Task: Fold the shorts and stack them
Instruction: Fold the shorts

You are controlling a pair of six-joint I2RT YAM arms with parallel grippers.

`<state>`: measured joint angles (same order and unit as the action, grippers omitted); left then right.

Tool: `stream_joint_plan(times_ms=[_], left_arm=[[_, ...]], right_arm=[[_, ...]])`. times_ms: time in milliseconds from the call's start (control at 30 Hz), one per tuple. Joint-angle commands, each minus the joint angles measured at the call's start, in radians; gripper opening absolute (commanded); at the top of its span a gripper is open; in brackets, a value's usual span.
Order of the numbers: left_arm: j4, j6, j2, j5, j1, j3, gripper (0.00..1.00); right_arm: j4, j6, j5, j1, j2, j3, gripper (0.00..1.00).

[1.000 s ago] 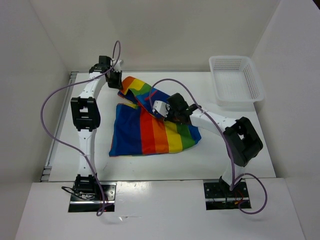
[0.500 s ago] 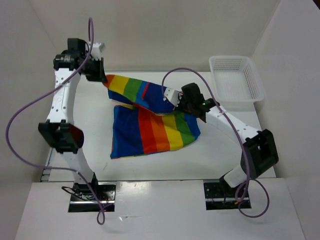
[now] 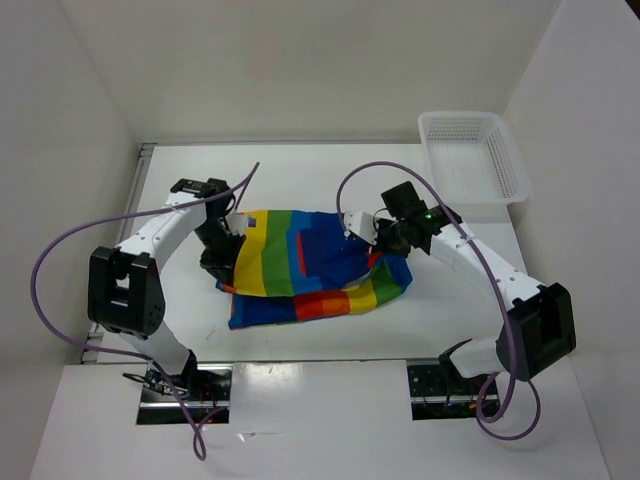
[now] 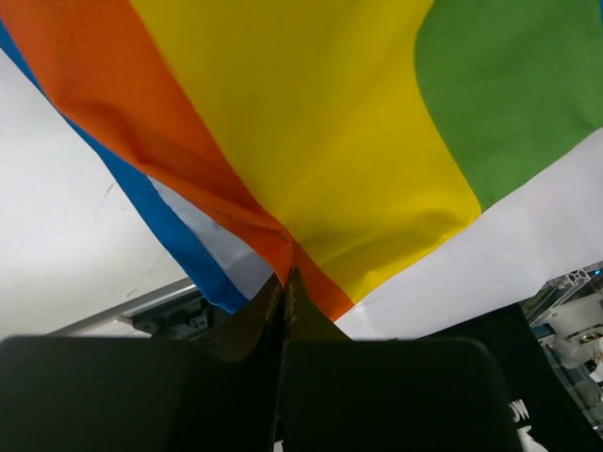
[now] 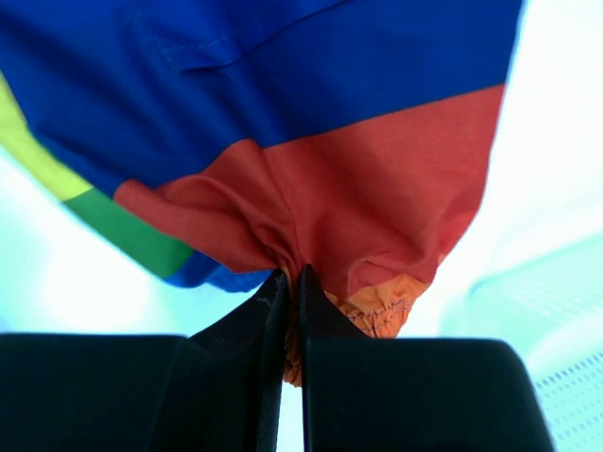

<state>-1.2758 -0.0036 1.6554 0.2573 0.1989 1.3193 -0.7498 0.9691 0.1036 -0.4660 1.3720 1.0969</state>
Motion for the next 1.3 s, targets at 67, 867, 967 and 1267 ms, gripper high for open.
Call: stream_joint_plan(times_ms=[67, 867, 967, 1267], left_arm=[[-0.017, 0.004, -0.074, -0.059, -0.004, -0.042, 0.00], [0.105, 0.004, -0.137, -0.124, 0.252, -0.267, 0.40], [0.105, 0.004, -0.175, -0.154, 0.252, -0.241, 0.41], [0.371, 0.004, -0.085, -0.161, 0.235, -0.045, 0.46]], right_arm=[[-0.221, 0.092, 0.090, 0.000, -0.027, 0.026, 0.00], [-0.359, 0.114, 0.056, -0.106, -0.073, -0.063, 0.82], [-0.375, 0.054, 0.108, -0.115, -0.100, 0.046, 0.81], [0.067, -0.285, 0.145, -0.115, 0.036, 0.068, 0.49]])
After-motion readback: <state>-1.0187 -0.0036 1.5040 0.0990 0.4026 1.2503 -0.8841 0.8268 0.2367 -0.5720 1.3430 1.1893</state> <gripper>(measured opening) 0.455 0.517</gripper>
